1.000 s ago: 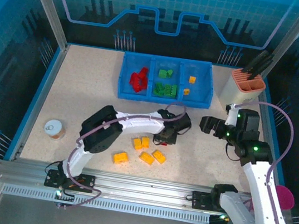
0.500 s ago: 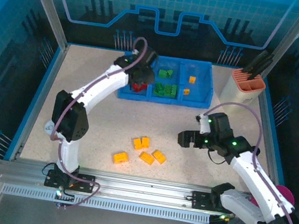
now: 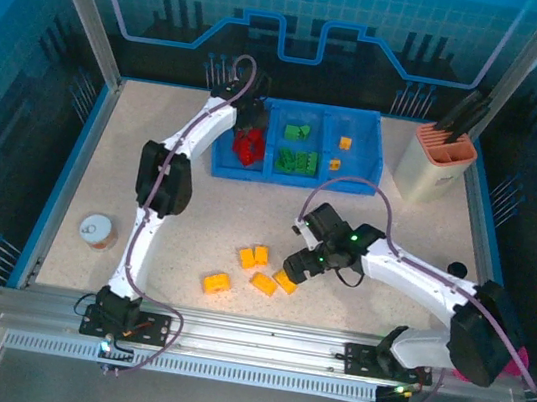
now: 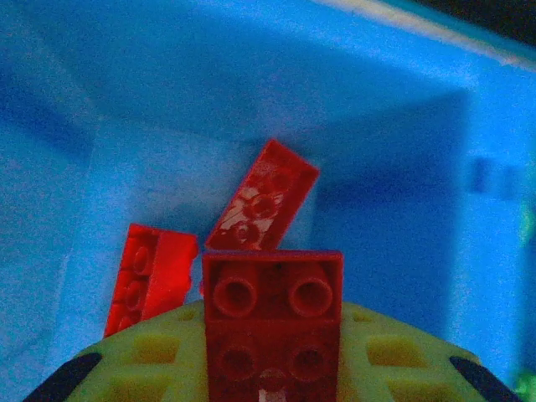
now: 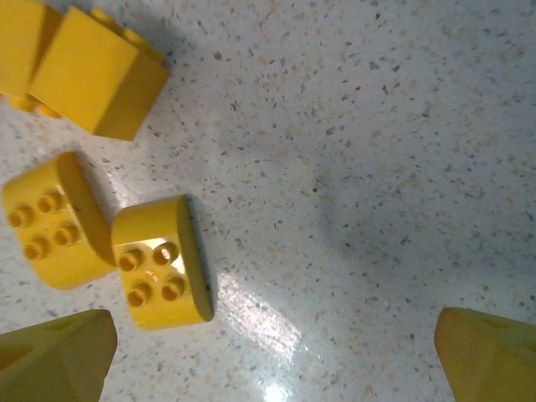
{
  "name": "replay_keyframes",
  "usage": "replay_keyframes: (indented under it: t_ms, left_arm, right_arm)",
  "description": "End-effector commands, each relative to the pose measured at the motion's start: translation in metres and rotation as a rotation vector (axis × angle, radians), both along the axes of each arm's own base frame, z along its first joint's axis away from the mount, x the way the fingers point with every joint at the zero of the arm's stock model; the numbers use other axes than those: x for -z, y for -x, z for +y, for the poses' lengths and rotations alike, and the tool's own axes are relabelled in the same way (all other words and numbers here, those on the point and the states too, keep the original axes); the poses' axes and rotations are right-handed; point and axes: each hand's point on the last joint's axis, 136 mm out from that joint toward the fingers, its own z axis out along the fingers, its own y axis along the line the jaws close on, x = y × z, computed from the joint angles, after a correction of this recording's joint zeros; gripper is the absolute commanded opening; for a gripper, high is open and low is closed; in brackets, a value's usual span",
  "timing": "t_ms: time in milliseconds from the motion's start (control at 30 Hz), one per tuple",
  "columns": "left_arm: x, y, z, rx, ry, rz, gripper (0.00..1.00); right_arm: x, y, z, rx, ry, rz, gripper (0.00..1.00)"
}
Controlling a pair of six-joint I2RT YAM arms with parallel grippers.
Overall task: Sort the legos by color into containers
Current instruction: Place the lego in the container.
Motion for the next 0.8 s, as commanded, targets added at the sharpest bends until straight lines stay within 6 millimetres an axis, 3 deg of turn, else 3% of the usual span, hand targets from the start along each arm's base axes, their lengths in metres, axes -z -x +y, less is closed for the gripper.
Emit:
replay_keyframes:
  t_ms: [0,200,367,467,600,767]
  left_arm:
    - [-0.003,-0.004,0.003,-0.003,0.044,0.008,0.24]
    - [0.007,-0.004,0.002,0.009,0.051,0.021,0.34]
    - [-0.002,-0.005,0.002,0.026,0.052,0.001,0.42]
    - [-0.012,-0.006,0.002,0.026,0.061,-0.018,0.51]
    - [-0.031,-0.004,0.001,0.037,0.076,-0.042,0.55]
    - [-0.072,0.002,-0.001,0.066,0.099,-0.101,0.56]
  right_arm:
    - [0.003,-0.009,0.016,-0.058,0.014,-0.043,0.98]
    - [0.0,-0.009,0.052,-0.099,-0.098,-0.002,0.95]
    - [0.008,-0.002,0.056,-0.115,-0.095,0.041,0.93]
    - [0.014,0.003,0.056,-0.134,-0.085,0.056,0.9]
    - [0.018,0.009,0.054,-0.177,-0.058,0.069,0.88]
    - [0.029,0.014,0.053,-0.229,0.01,0.079,0.85]
